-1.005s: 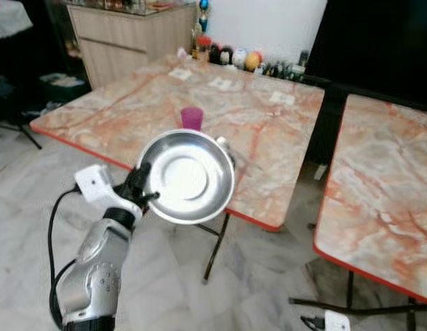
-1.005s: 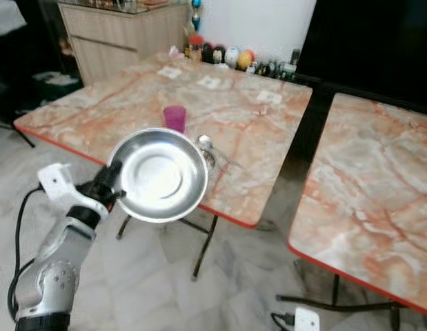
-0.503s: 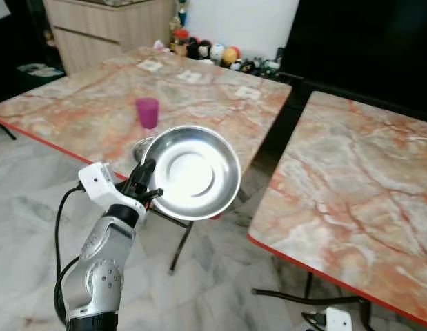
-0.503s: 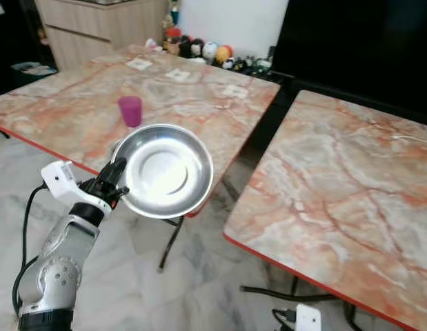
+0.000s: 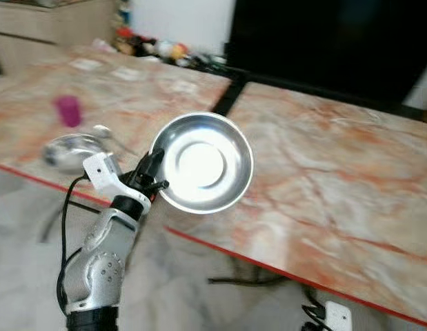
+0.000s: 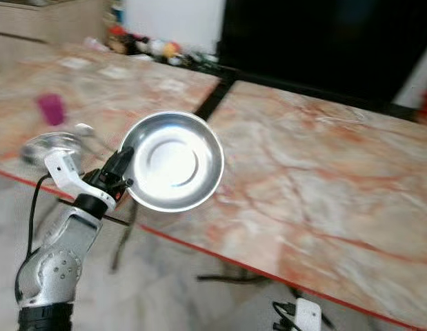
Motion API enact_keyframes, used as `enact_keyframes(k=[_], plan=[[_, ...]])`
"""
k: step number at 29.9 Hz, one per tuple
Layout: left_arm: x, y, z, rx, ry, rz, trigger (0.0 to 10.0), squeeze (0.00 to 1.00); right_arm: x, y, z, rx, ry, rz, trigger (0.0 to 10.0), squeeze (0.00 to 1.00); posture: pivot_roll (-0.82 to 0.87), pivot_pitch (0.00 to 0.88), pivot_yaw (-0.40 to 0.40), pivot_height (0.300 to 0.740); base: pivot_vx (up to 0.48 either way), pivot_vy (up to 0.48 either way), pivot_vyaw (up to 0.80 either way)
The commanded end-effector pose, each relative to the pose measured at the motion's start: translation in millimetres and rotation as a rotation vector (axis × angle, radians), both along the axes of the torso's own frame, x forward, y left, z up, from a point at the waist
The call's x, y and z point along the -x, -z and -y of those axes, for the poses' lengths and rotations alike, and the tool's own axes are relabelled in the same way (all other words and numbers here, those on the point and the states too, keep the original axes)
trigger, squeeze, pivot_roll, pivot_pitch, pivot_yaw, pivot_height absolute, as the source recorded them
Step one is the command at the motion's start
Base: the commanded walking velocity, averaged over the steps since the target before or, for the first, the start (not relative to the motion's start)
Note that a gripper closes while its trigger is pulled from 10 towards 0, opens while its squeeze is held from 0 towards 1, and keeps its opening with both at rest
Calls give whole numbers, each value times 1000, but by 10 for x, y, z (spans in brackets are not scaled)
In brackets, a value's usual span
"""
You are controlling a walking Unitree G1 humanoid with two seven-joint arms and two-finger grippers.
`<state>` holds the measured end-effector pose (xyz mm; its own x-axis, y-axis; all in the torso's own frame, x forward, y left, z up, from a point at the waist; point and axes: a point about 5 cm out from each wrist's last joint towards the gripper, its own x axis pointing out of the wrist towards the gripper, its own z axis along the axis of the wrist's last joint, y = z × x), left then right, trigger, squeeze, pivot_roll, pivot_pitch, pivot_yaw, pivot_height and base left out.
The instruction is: Setting the table
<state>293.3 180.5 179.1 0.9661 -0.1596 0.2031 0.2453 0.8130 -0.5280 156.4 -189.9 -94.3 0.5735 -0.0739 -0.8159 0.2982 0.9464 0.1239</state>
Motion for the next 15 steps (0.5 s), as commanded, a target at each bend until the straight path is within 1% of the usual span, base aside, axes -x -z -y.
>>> enact_keyframes(k=[1, 6, 15], plan=[[-8, -112, 81, 15, 33, 49, 10000, 0, -9, -11, 69, 17, 3, -4, 10000, 0, 122, 0, -97, 740, 0, -424, -700], [-17, -117, 91, 15, 35, 50, 10000, 0, -11, -12, 67, 16, 5, -2, 10000, 0, 120, 0, -96, 740, 0, -424, -700], [-27, -100, 69, 8, 24, 37, 10000, 0, -16, -15, 62, 14, 4, 6, 10000, 0, 121, 2, -94, 740, 0, -424, 0]])
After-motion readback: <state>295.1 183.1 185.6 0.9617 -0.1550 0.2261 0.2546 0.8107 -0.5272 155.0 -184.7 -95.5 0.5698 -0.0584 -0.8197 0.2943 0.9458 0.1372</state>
